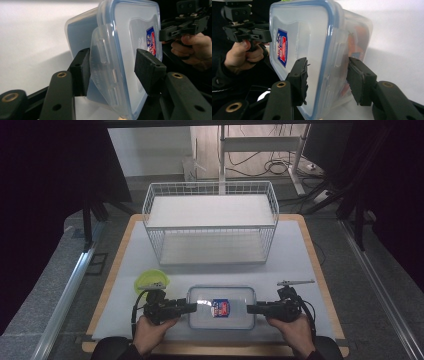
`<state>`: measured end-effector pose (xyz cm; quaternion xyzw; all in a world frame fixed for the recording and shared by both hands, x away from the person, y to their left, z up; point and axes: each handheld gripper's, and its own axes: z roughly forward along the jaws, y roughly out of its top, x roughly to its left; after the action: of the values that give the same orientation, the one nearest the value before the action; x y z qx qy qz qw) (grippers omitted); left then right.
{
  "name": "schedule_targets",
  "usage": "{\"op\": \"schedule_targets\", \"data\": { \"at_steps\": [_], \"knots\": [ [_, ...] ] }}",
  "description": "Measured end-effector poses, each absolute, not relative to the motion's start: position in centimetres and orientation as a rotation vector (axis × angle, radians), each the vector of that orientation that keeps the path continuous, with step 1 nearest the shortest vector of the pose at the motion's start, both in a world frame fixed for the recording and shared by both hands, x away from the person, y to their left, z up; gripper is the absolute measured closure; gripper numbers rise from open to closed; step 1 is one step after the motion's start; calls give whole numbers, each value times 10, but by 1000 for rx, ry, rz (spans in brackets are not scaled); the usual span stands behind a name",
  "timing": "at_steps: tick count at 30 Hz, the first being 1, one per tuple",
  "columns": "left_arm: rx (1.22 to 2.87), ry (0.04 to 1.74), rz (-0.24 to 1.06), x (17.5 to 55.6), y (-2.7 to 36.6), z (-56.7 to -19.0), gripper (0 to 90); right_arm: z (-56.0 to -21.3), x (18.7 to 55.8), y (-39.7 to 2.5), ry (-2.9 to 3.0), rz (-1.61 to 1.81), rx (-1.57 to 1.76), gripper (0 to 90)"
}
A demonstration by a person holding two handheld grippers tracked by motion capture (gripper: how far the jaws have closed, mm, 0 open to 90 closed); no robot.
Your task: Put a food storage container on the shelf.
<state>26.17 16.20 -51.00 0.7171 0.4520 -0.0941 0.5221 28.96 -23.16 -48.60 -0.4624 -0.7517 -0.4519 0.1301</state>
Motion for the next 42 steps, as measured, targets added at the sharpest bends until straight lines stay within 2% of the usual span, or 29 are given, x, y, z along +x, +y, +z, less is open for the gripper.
{"op": "schedule_targets", "data": {
  "at_steps": [19, 42],
  "knots": [
    [1738, 1028, -110, 282, 162, -471, 492, -459, 305, -230, -2233, -1442, -1315, 533],
    [1688, 1001, -7, 321, 182, -400, 493, -386, 357, -209, -2293, -1577, -1221, 533]
  ]
}}
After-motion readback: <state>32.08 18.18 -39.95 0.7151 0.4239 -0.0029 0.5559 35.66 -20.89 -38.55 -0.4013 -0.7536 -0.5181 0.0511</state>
